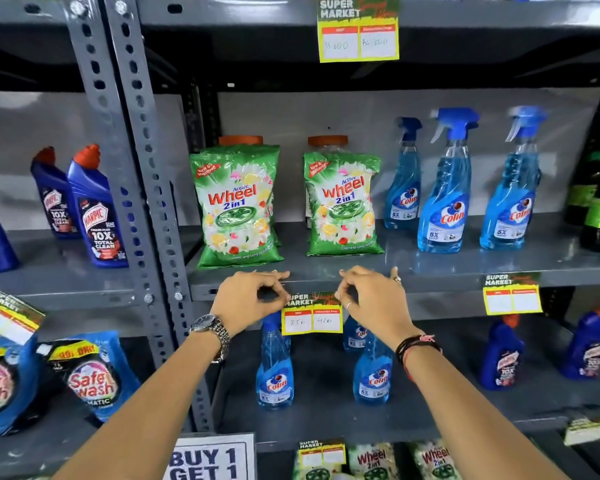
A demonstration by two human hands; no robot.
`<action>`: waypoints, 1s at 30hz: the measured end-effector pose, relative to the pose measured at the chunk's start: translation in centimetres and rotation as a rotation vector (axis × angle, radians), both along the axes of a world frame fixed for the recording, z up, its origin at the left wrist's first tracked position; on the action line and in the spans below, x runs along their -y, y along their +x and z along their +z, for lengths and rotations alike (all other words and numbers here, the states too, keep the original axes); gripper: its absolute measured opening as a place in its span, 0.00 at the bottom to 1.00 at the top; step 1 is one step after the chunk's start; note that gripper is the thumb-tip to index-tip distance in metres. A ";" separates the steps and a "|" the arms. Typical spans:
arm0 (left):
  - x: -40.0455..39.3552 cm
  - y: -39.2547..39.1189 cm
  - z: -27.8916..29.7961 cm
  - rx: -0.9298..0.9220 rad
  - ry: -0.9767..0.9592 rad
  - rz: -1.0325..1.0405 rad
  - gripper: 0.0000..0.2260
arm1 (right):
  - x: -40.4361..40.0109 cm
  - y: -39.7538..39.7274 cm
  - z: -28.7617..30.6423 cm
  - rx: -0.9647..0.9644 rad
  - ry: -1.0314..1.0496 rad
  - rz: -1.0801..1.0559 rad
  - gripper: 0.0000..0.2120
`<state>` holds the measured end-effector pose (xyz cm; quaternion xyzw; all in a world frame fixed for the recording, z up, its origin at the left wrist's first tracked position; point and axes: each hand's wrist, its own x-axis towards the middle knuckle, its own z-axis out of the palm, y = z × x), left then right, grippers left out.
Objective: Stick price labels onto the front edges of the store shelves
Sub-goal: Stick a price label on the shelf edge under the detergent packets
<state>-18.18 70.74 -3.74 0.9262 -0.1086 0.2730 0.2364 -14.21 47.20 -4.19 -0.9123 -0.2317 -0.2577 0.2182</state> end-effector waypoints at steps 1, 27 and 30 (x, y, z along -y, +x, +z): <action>0.1 0.0 0.0 0.008 -0.010 0.008 0.01 | 0.0 0.1 0.0 0.009 0.004 0.002 0.05; 2.1 -1.7 0.6 0.143 -0.164 0.296 0.21 | -2.9 -0.3 0.1 0.156 0.148 -0.063 0.24; 2.3 -1.4 0.8 0.132 -0.148 0.275 0.20 | -1.9 0.1 0.9 0.121 0.173 -0.024 0.21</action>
